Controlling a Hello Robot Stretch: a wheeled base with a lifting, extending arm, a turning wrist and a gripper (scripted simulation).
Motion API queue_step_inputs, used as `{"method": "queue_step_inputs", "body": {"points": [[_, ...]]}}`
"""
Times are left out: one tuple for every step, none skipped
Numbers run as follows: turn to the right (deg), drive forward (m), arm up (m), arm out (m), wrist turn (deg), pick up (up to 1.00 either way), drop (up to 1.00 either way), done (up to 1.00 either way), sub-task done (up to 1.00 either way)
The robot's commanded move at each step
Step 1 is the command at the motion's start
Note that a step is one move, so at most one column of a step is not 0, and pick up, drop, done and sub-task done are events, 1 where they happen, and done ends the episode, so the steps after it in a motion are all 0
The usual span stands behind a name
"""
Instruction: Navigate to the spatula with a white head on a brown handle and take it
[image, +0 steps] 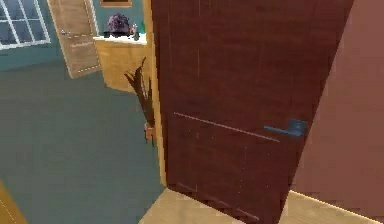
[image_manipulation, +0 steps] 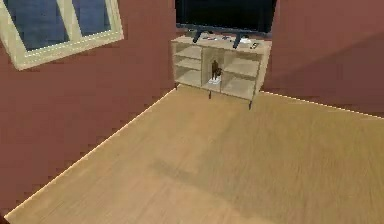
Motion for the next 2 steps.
{"method": "queue_step_inputs", "body": {"points": [[0.0,0.35,0.0,0.0,0.0,0.0,0.0,0.0,0.0],[-15.0,0.0,0.0,0.0,0.0,0.0,0.0,0.0,0.0]]}}
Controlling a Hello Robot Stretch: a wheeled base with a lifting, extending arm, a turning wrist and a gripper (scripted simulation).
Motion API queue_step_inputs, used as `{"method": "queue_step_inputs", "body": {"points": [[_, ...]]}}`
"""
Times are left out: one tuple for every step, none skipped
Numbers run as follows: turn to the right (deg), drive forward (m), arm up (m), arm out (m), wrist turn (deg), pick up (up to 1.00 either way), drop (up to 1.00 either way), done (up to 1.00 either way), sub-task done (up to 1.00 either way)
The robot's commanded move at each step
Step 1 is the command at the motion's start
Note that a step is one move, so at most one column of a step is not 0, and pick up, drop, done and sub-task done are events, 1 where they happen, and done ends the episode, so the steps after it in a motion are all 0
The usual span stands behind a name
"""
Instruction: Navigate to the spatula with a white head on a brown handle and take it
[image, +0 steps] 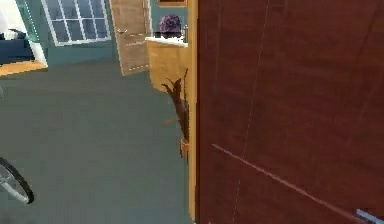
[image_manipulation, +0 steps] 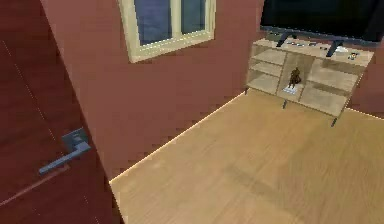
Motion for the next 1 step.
{"method": "queue_step_inputs", "body": {"points": [[0.0,0.55,0.0,0.0,0.0,0.0,0.0,0.0,0.0]]}}
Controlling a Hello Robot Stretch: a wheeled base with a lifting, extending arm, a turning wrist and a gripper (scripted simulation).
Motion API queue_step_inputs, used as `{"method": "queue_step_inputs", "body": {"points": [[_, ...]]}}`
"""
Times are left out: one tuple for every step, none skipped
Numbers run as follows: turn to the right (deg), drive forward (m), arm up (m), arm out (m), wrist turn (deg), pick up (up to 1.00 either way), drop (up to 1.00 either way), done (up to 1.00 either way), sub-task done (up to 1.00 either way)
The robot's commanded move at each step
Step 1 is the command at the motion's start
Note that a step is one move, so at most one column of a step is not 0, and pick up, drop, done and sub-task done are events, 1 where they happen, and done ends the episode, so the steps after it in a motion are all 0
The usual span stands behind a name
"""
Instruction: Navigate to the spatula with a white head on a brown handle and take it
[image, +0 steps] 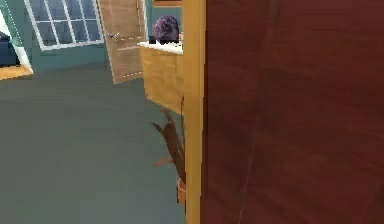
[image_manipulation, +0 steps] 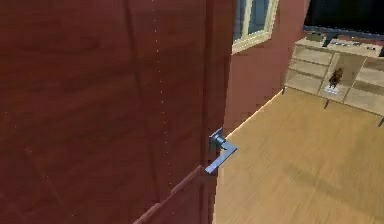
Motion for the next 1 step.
{"method": "queue_step_inputs", "body": {"points": [[-39.0,0.0,0.0,0.0,0.0,0.0,0.0,0.0,0.0]]}}
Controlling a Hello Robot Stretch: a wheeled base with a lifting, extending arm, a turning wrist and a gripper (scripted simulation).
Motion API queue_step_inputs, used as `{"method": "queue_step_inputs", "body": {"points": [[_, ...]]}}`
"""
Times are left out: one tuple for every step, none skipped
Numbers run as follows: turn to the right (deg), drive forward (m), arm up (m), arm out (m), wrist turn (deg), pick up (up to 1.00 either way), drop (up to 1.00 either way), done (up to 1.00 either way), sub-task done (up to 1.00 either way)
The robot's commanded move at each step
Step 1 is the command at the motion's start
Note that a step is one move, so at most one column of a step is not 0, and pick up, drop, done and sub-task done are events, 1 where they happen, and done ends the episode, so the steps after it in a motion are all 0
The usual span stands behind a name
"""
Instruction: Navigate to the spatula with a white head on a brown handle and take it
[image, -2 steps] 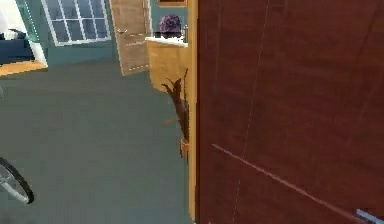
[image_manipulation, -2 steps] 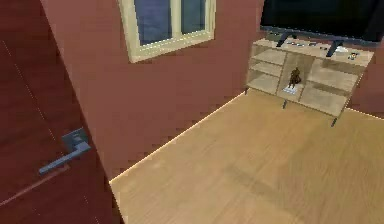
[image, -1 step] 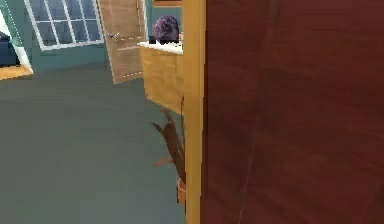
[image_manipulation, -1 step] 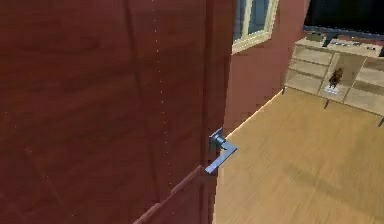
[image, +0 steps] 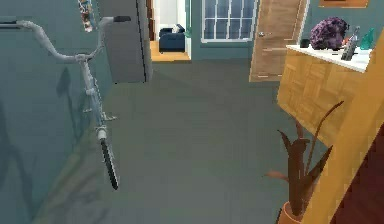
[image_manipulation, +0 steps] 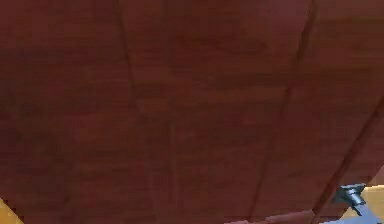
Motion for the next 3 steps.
{"method": "queue_step_inputs", "body": {"points": [[0.0,1.0,0.0,0.0,0.0,0.0,0.0,0.0,0.0],[-6.0,0.0,0.0,0.0,0.0,0.0,0.0,0.0,0.0],[0.0,0.05,0.0,0.0,0.0,0.0,0.0,0.0,0.0]]}}
